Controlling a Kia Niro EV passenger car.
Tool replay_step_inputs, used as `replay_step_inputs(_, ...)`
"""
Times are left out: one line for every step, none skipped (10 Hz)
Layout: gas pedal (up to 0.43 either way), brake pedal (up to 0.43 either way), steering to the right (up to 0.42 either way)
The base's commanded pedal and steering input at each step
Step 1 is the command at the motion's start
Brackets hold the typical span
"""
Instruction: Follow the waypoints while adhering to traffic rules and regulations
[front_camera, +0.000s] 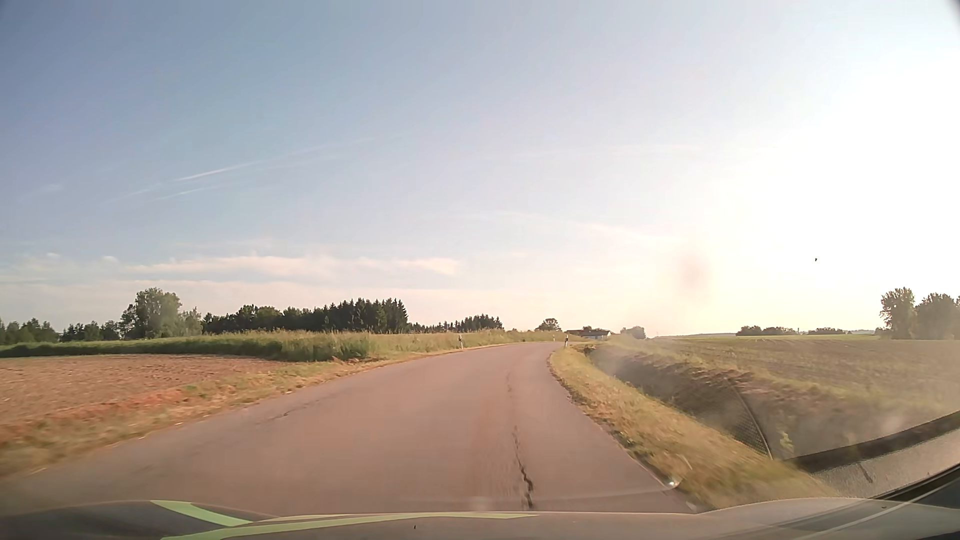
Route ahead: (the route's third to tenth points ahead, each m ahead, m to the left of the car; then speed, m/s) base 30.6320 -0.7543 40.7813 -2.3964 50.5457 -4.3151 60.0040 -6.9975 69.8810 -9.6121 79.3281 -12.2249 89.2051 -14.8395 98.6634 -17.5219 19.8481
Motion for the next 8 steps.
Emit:
replay_step_inputs(0.157,0.000,0.020)
replay_step_inputs(0.157,0.000,0.020)
replay_step_inputs(0.157,0.000,0.020)
replay_step_inputs(0.157,0.000,0.020)
replay_step_inputs(0.157,0.000,0.021)
replay_step_inputs(0.157,0.000,0.020)
replay_step_inputs(0.157,0.000,0.020)
replay_step_inputs(0.157,0.000,0.020)
